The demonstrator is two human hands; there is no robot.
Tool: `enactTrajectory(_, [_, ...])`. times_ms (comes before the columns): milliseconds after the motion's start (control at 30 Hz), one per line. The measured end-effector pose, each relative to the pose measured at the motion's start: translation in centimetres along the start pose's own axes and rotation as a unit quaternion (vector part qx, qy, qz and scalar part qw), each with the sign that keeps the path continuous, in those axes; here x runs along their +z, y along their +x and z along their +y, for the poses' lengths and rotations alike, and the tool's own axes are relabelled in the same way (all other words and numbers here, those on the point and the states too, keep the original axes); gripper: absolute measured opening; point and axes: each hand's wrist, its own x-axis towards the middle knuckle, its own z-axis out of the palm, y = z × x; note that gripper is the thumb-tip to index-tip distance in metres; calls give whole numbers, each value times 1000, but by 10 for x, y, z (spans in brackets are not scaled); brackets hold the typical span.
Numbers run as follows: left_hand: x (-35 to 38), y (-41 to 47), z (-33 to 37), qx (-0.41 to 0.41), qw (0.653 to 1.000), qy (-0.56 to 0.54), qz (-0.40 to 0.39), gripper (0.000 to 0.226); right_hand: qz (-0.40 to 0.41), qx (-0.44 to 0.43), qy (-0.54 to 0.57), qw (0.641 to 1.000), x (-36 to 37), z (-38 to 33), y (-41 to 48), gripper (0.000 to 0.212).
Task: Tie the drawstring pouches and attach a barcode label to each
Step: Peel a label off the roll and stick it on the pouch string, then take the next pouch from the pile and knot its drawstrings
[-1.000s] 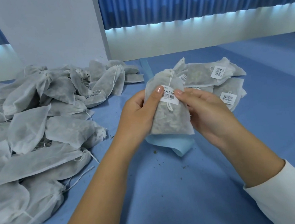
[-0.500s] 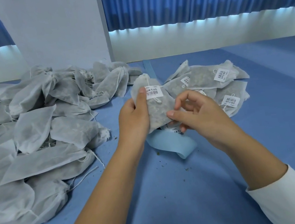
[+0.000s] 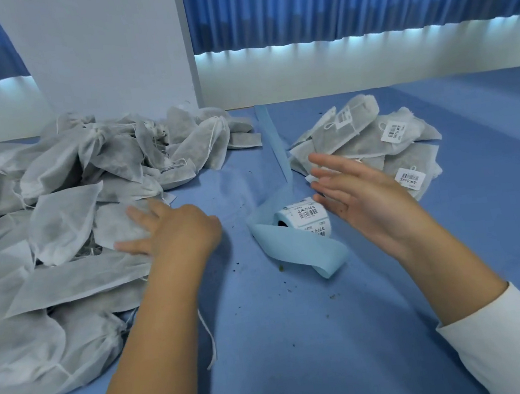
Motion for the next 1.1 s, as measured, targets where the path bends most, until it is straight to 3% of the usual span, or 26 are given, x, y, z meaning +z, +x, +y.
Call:
enactTrajectory(167, [2, 2, 1, 10, 999, 34, -11, 47, 7, -2, -5, 1000, -2, 0, 1, 29])
enactTrajectory(300, [5, 1, -1, 79, 992, -46, 92, 22, 12, -2, -7, 1000, -1, 2, 1, 27])
enactTrajectory(367, [6, 1, 0, 147, 969, -134, 146, 26, 15, -4, -11, 1000, 0, 1, 1, 27])
enactTrajectory(467, [1, -10, 7, 238, 893, -340, 176, 35, 21, -24, -42, 999, 1, 2, 0, 28])
enactTrajectory(567, [-7, -28, 17, 266, 783, -539, 158, 30, 35, -65, -109, 991, 1, 4, -1, 31])
enactTrajectory(700, [-14, -44, 25, 240, 677, -685, 121, 32, 22, -113, -203, 972, 1, 8, -1, 51])
enactTrajectory(767, [-16, -49, 27, 233, 648, -720, 88, 33, 1, -126, -221, 967, 2, 9, -1, 59])
enactTrajectory(933, [-20, -48, 27, 184, 640, -745, 39, 37, -39, -172, -198, 964, 8, 7, -5, 25])
enactTrajectory(1100, [-14, -41, 29, 167, 681, -712, 47, 32, -29, -177, -185, 966, 8, 3, -8, 16])
